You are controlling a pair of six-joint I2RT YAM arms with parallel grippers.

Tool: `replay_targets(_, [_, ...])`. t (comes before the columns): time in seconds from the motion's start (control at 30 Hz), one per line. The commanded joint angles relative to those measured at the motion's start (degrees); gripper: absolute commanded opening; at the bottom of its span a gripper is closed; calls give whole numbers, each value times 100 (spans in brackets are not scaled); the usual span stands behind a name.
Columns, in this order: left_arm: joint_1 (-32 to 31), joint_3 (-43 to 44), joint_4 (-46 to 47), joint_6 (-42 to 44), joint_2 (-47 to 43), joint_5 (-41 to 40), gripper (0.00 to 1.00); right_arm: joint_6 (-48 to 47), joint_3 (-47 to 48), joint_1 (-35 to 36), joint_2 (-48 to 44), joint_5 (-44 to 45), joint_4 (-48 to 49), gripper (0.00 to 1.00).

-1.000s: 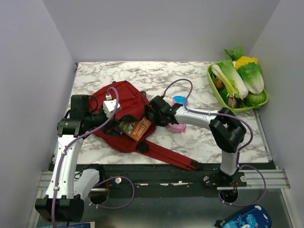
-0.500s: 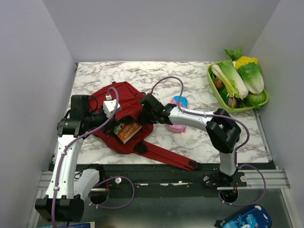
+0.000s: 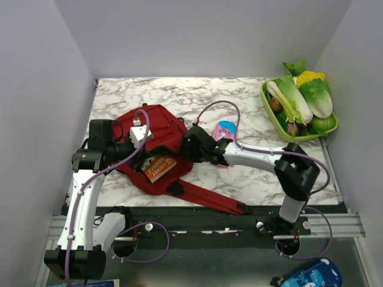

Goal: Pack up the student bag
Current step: Place the book in the student bag.

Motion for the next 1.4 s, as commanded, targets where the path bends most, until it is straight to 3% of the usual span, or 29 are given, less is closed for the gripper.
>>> replay_targets(0.0, [-31,40,139,34,-95,202,1,-327,-721,60,-804,851,121,29])
replay_targets(0.13, [-31,40,156,8,-77,246,1,-748,-1011,244,-998,808,296,12])
replay_targets(0.3, [-31,75,165,-18,-60,237,1,-1776,-1494,1016,-1226,913,1479,8])
replay_targets(0.43, [-31,111,148,-45,-42,246,1,-2190,-1443,1238,-1078,536,1993,1])
replay_targets(1.37, [-31,304,16,-71,2,202,1,-2771,1167,1300,1445,-334,2512,1])
